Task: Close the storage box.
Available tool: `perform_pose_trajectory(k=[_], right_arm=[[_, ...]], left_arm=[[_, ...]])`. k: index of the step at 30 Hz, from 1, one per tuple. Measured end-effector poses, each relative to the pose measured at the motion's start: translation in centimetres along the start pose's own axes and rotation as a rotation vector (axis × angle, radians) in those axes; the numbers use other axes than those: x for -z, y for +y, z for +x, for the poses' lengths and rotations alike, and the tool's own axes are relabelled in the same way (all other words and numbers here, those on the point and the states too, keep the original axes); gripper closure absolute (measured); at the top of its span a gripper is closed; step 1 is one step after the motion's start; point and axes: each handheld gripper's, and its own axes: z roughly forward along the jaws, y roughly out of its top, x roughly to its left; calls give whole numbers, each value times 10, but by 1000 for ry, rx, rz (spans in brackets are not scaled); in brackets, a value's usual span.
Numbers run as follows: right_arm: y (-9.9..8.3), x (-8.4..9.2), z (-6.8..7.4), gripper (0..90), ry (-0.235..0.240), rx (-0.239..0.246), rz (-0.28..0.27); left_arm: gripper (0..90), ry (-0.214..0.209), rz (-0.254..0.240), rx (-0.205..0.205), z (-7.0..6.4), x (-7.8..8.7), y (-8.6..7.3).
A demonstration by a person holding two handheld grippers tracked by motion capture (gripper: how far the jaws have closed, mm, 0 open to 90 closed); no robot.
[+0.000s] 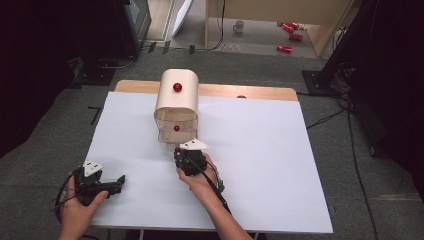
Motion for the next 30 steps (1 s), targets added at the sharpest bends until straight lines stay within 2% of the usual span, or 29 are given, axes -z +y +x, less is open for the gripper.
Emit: perform_pose_trajectory(k=[30], right_arm=[[15, -17, -16, 765, -9, -21, -18]], left_arm=[[0, 1, 0, 0, 0, 0, 0]])
